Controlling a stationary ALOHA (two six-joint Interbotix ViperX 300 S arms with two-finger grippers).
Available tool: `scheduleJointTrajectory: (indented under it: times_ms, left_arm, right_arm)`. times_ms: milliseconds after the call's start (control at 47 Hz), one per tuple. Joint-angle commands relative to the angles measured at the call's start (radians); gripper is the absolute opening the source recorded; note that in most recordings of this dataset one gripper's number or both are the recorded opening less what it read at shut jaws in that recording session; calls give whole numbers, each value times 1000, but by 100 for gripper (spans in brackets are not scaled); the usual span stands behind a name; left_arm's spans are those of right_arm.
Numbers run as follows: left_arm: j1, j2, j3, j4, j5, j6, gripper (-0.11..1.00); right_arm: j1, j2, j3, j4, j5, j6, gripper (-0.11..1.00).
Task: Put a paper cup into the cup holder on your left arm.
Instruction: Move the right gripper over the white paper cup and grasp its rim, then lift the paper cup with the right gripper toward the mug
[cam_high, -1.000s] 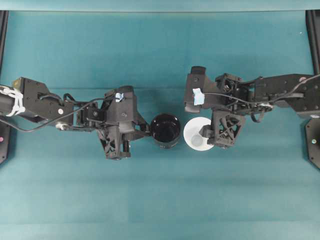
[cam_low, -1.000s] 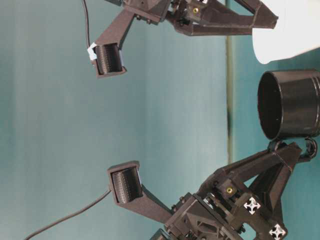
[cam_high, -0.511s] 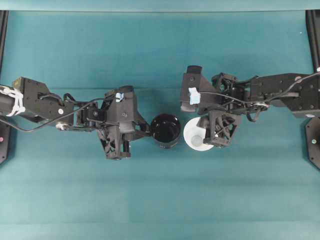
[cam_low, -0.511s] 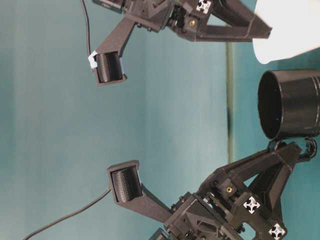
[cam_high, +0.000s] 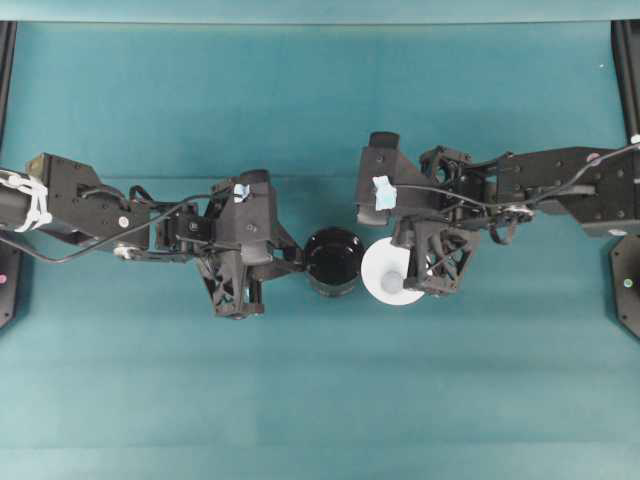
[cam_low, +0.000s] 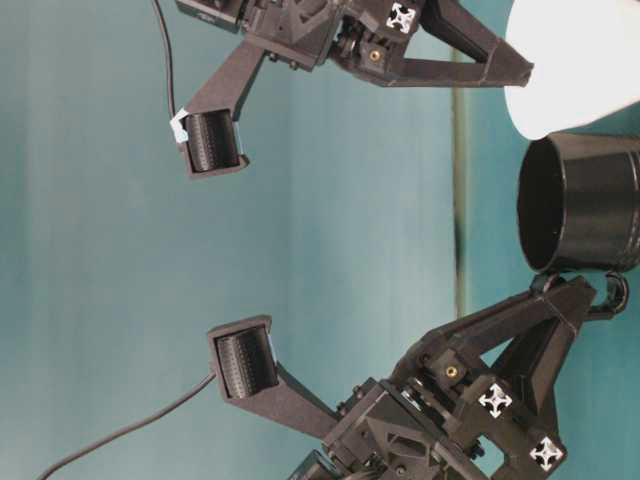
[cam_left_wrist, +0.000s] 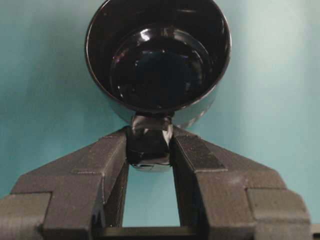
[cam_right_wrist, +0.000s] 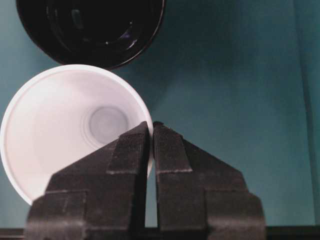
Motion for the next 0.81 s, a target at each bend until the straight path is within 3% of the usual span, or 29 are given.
scheduleJointTrajectory:
  times_ms: [0,787]
  left_arm:
    - [-2,-12,-17,2,0,2,32]
    - [9,-11,-18,0,11,-2,32]
  right_arm:
    - [9,-15,-17,5,17,-8,4]
    - [3,-58,-57,31,81,-5,3]
